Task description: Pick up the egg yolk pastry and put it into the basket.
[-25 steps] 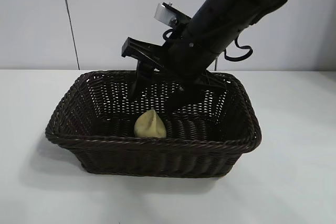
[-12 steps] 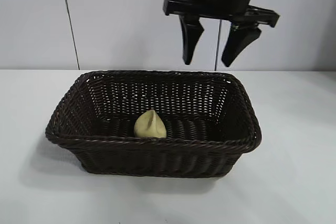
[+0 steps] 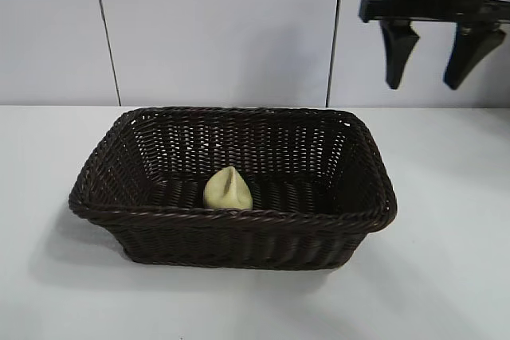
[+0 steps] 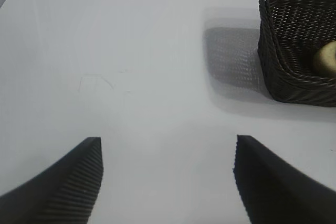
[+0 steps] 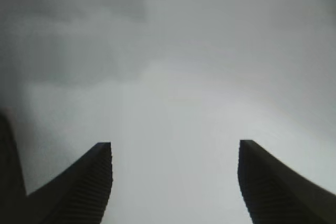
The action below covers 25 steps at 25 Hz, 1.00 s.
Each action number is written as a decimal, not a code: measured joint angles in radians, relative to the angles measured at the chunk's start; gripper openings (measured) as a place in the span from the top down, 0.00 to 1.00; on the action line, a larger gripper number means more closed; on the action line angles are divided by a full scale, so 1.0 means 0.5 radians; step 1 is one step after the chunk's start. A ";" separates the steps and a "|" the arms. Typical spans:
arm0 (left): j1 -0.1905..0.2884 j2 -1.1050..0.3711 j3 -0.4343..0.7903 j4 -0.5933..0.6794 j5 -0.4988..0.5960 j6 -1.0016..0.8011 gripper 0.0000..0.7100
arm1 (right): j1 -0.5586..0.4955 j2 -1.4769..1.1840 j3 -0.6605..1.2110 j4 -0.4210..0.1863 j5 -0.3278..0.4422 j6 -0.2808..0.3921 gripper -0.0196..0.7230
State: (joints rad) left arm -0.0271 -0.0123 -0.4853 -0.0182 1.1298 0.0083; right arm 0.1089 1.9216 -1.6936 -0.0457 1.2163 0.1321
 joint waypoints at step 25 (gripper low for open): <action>0.000 0.000 0.000 0.002 0.000 0.000 0.28 | -0.395 -1.287 1.353 0.122 0.000 -0.310 0.31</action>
State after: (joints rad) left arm -0.0271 -0.0123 -0.4853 -0.0171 1.1298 0.0083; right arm -0.0887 1.2779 -1.0173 0.0155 1.2162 -0.0227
